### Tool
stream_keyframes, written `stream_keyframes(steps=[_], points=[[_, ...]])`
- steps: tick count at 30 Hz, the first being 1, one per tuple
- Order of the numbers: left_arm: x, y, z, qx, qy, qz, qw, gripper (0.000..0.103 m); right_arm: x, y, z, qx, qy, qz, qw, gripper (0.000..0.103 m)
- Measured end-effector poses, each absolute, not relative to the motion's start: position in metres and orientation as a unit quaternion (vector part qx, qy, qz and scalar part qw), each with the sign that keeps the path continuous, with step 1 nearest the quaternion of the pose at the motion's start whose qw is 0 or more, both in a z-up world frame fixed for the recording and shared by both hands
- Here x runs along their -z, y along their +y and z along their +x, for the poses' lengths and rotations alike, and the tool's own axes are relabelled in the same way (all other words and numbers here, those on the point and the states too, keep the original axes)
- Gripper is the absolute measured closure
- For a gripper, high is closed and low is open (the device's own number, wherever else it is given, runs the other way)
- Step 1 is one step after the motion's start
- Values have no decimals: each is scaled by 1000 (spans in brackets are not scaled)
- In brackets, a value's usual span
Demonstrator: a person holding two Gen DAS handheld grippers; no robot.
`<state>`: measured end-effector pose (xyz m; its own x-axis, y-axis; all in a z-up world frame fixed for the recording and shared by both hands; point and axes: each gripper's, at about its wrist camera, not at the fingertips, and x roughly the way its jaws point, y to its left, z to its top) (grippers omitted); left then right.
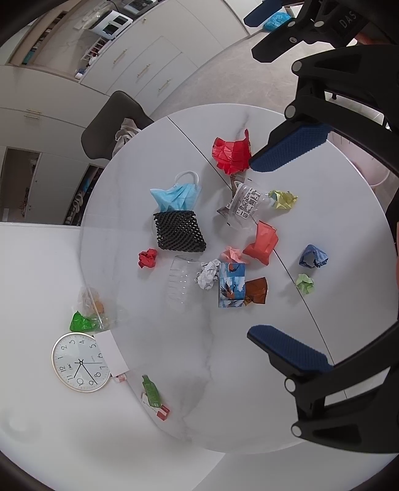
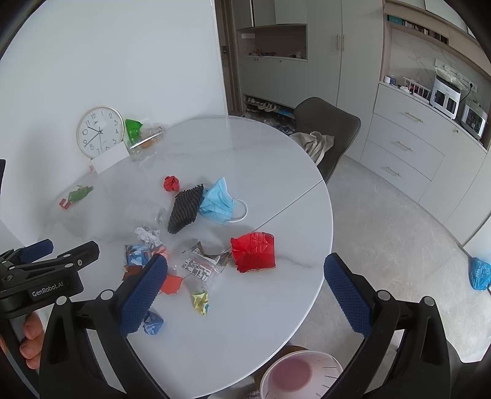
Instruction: Collect trash
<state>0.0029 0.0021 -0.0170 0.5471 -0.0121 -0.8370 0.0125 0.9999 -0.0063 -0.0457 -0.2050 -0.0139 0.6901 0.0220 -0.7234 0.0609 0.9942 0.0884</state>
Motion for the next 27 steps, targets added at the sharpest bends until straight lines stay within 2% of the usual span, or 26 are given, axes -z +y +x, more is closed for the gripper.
stream_keyframes(steps=[27], points=[[19,2,3,7,479,3,878,7,16,-206,-45,10,397,52,916,2]])
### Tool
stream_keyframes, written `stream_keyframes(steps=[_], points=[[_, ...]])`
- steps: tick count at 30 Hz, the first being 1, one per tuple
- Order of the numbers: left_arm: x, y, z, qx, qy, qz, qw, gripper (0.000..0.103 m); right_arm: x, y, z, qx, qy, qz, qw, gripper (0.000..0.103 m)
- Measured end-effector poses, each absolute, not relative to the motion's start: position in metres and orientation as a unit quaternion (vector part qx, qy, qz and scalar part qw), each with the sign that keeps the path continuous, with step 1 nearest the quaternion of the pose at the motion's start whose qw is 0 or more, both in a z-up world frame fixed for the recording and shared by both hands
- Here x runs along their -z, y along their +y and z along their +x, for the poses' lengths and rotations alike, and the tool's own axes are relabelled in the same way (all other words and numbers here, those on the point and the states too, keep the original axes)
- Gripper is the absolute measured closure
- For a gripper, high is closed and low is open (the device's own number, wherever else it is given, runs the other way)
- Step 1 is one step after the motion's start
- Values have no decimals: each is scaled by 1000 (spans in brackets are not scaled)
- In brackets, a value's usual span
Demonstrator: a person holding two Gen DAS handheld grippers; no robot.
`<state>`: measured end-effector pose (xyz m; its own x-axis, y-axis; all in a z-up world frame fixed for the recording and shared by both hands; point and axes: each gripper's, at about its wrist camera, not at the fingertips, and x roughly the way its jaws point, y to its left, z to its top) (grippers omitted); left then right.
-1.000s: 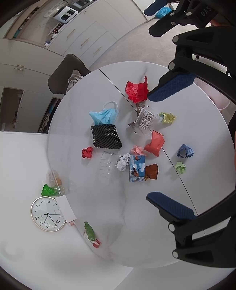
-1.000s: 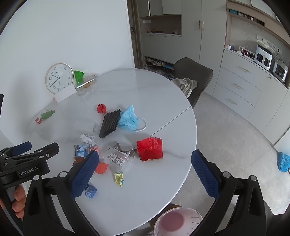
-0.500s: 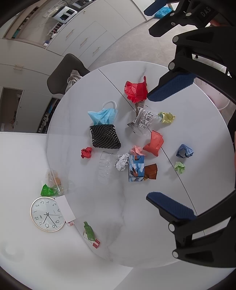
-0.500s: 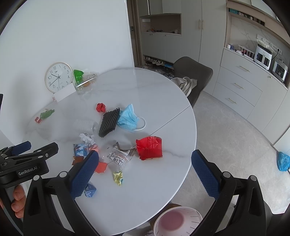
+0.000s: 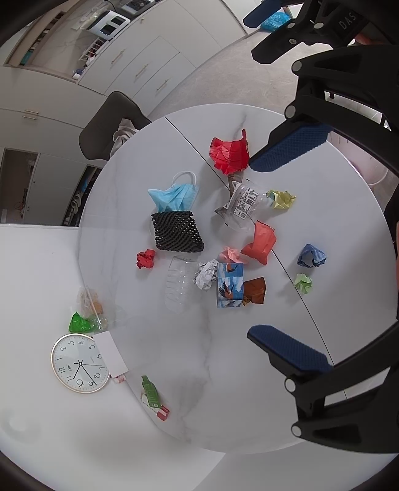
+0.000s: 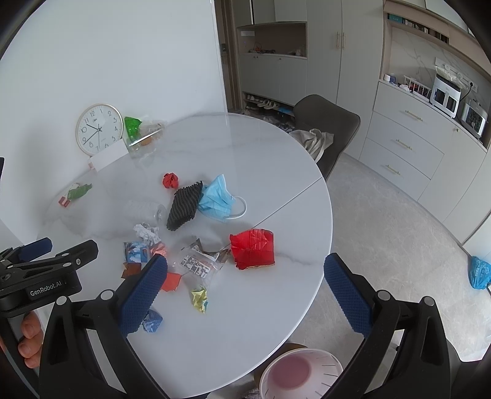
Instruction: Collect trash
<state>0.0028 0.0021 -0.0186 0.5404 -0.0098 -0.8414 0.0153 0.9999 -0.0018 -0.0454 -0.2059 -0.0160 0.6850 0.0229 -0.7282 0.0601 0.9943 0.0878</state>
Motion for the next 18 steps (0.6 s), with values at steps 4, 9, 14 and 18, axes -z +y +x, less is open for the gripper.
stream_keyframes(steps=[4,9,14,18], points=[[18,2,2,8,480,3,877,7,16,-206,-45,11,397,52,916,2],[18,2,3,8,480,3,877,7,18,-206,-47,10,399,51,916,2],[19,3,2,8,481,4,877,7,19,-206,-48,10,399,51,916,2],[21,3,3,12,480,4,877,7,19,-206,-47,9,400,51,915,2]])
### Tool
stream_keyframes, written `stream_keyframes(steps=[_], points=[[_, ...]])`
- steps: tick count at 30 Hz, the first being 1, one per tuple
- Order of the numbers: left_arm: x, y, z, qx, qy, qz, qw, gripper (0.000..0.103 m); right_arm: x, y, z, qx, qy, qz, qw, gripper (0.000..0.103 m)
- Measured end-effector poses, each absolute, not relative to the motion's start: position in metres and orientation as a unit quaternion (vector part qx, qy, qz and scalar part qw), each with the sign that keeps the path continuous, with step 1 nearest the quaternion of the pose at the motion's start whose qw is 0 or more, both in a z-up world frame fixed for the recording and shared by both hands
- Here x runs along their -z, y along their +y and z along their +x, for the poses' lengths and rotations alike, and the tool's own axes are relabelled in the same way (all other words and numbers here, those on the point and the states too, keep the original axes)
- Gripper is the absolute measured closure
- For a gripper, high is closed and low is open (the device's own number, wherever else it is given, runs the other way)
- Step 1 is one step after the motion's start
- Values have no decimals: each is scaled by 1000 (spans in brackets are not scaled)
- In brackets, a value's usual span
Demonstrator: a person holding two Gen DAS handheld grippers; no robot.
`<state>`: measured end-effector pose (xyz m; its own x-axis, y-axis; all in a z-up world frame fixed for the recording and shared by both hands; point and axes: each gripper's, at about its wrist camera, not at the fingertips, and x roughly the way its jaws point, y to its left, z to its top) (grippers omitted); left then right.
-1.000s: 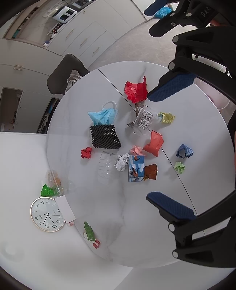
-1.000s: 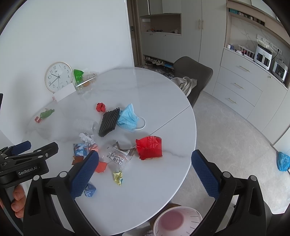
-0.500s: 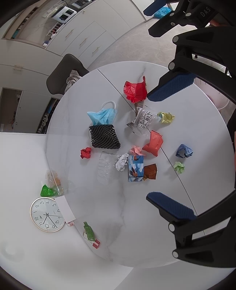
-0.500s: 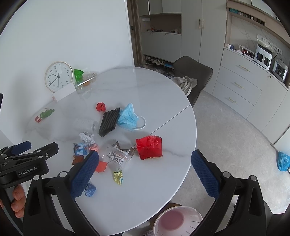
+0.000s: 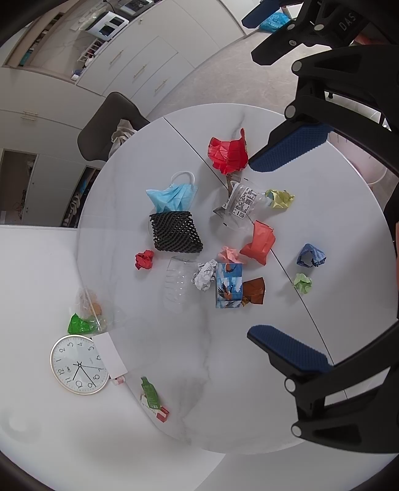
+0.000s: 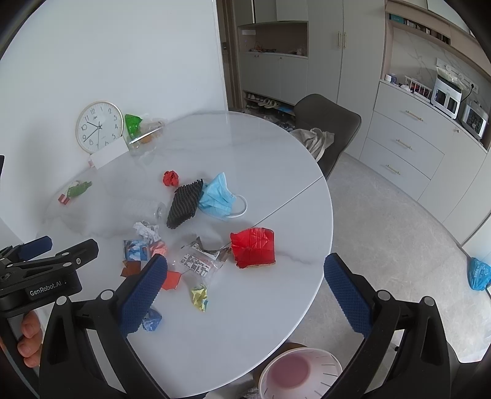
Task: Collect trash
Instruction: 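Grasp the green paper ball with the left tool while the right tool grasps the blue paper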
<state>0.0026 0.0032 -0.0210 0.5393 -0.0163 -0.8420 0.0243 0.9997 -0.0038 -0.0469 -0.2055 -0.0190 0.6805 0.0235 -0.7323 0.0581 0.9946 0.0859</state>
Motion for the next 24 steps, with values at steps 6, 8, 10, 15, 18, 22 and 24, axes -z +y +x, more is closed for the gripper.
stream_keyframes(steps=[6,8,10,15,18,22,24], points=[[46,16,2,54,477,29,877,7,50,-198,-47,-8,408,48,912,2],[68,23,0,63,483,59,871,7,68,-192,-40,-15,418,49,907,2],[90,31,-2,65,494,78,864,7,88,-186,-38,-20,429,49,902,2],[152,43,-11,79,520,95,845,7,141,-173,-32,-23,462,50,885,2],[178,42,-10,89,519,118,842,7,164,-168,-28,-24,485,58,872,2],[203,61,2,101,539,96,831,7,183,-164,-27,-33,507,64,859,2],[207,72,5,116,541,88,828,7,187,-159,-30,-41,510,55,857,2]])
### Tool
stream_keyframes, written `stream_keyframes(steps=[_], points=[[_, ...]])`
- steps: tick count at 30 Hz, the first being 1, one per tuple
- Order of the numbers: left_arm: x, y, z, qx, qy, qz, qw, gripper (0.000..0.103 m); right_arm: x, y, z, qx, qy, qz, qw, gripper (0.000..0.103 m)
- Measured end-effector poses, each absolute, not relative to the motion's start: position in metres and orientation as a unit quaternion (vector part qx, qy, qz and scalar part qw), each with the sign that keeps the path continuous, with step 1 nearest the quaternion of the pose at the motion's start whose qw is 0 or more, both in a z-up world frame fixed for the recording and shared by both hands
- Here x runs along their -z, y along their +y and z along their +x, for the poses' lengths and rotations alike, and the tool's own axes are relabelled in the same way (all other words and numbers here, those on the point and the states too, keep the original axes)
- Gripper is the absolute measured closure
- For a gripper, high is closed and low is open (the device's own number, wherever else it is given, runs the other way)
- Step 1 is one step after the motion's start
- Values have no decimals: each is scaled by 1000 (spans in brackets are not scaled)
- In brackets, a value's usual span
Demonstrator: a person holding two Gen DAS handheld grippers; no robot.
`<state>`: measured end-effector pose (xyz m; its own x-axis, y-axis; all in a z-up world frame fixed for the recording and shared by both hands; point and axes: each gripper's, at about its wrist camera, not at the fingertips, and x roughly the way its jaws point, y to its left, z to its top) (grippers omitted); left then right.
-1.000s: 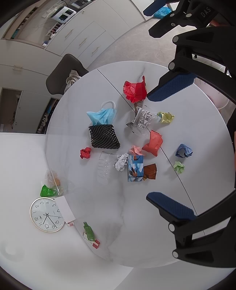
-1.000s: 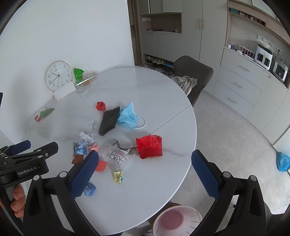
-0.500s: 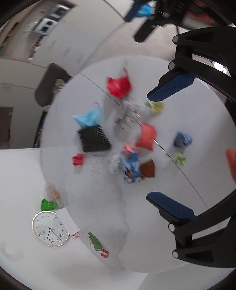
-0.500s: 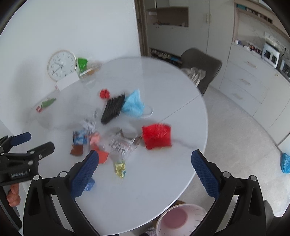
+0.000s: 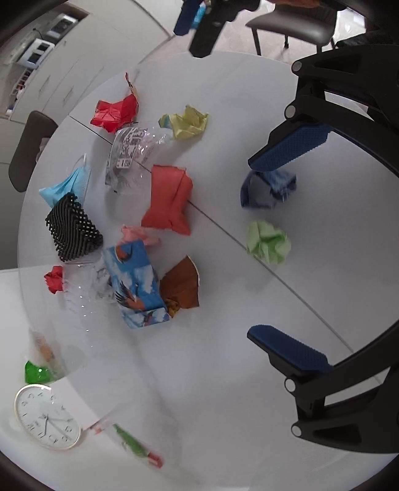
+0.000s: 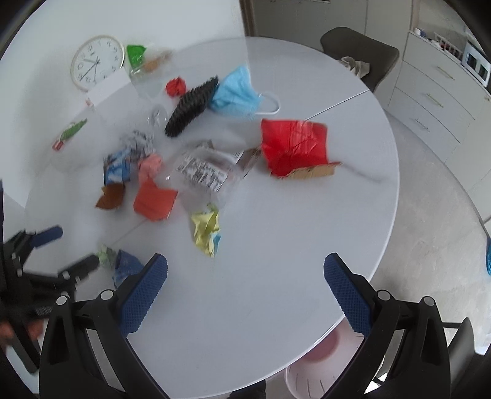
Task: Collect trash
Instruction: 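Grasp the green paper ball with the left tool while the right tool grasps the blue paper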
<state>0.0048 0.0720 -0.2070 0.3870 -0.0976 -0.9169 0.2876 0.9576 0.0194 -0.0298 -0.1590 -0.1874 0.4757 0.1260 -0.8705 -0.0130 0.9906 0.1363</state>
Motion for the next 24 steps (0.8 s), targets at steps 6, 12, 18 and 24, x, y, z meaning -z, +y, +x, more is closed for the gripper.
stream_keyframes(steps=[6,12,18,24], points=[[229,88,16,175,556,101,806,9,197,-139,-36,-67,519,30,852,2],[252,82,24,210,568,116,787,29,200,-126,-42,-78,528,14,846,2],[258,80,24,217,564,124,787,61,206,-108,-40,-106,538,14,836,2],[251,97,29,195,569,106,792,72,222,-65,-32,-181,547,-14,817,18]])
